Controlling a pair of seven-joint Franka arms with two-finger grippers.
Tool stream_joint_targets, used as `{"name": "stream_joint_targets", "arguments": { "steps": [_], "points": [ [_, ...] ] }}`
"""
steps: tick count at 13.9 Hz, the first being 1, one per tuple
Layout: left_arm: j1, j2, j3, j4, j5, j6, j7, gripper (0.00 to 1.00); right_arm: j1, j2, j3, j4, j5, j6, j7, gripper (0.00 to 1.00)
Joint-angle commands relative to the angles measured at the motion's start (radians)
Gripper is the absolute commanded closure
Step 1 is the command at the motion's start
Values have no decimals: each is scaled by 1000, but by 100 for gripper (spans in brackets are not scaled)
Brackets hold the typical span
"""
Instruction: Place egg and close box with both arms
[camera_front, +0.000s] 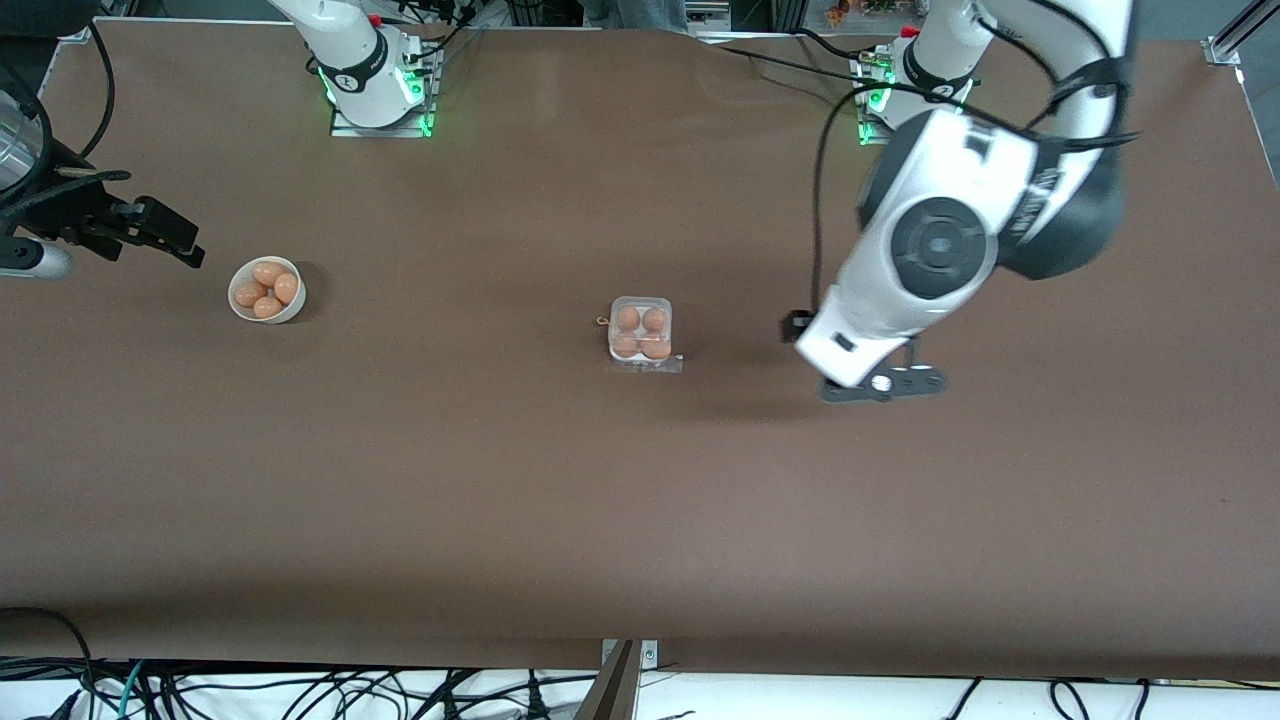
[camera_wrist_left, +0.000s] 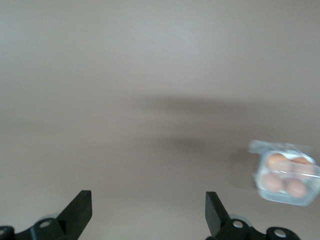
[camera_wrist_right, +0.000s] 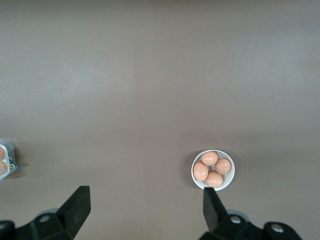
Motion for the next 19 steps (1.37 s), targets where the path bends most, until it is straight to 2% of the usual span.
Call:
{"name": "stream_joint_targets", "arguments": {
  "steps": [1,4,10,12,14,19],
  "points": [
    [64,1,-15,36,45,-44,78,0,-9,-10,7,-5,-12,2,1,0],
    [116,-31,-15,36,104,-70,158,0,-9,-10,7,-5,-12,0,1,0],
    [241,-78,-15,36,132,-94,322,0,-9,-10,7,-5,-12,2,1,0],
    [337,-112,-34,52,126,-99,339,0,-9,-10,7,-5,-12,2,1,0],
    [429,-155,-93,30,121,-97,396,0,-9,-10,7,-3,-12,2,1,0],
    [417,-310,-107,-204,117,-5,384,0,-9,-10,7,-5,-12,0,1,0]
  ]
}}
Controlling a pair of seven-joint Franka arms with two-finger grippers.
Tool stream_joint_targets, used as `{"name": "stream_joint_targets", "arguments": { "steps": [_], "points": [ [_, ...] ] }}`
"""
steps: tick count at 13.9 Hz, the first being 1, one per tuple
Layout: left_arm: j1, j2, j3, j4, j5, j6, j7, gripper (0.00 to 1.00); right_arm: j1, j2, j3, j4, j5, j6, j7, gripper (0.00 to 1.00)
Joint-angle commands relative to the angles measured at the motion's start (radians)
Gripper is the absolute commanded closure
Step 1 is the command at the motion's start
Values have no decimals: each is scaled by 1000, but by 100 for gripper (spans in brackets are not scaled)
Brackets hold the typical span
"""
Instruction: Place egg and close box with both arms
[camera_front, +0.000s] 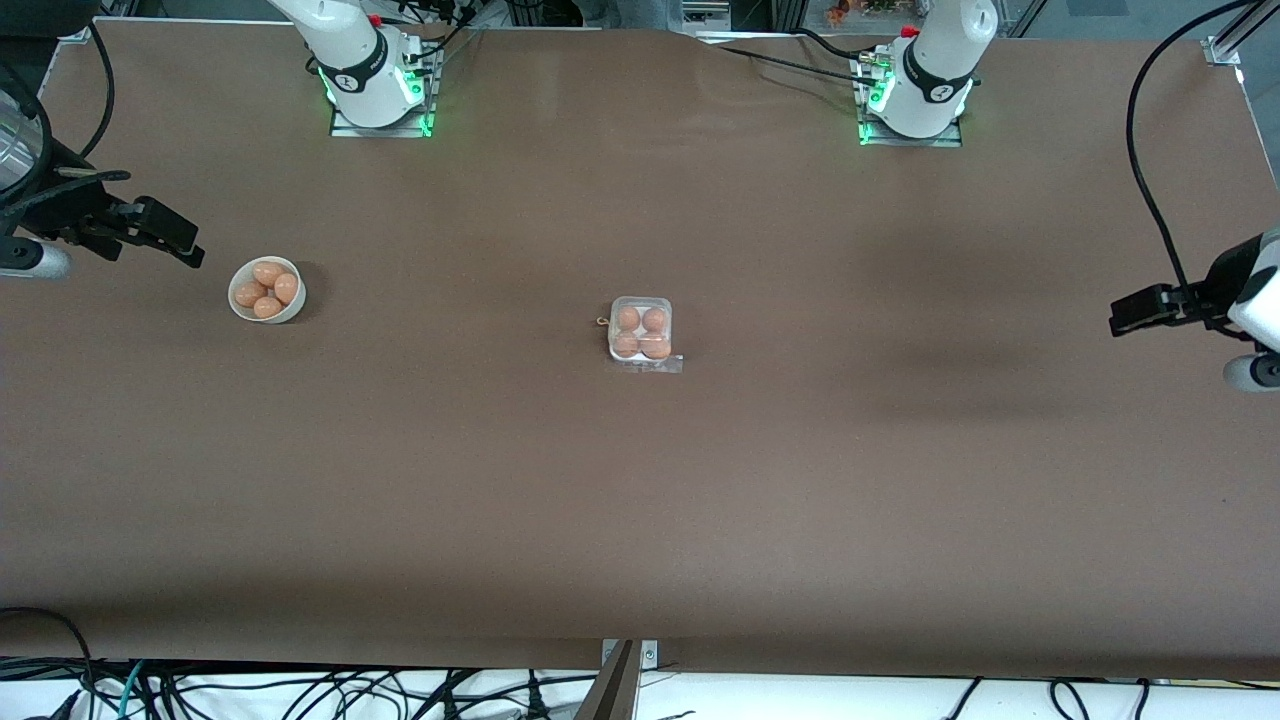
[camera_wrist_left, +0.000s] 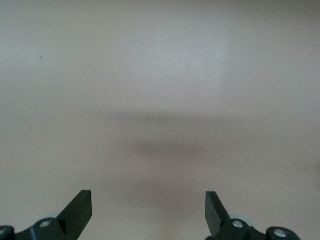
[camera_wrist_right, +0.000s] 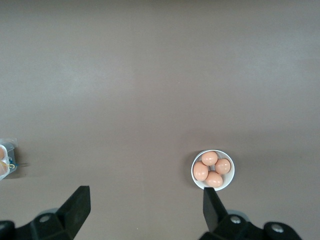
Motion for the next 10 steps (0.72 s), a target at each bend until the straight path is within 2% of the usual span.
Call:
{"name": "stream_joint_targets", "arguments": {
  "steps": [1,3,6,10],
  "points": [
    [-28,-121,-26,-209,10,84,-3,0,-8,-10,7,-5,-11,0,1,0],
    [-31,-177,-49,-306,10,142,-4,0,-8,-10,7,-5,-11,0,1,0],
    [-25,-220,-55,-378,10,199,-3,0,-8,-10,7,-5,-11,0,1,0],
    [4,-248,-55,-387,-77,213,-3,0,-8,-10,7,-5,-11,0,1,0]
  ]
}}
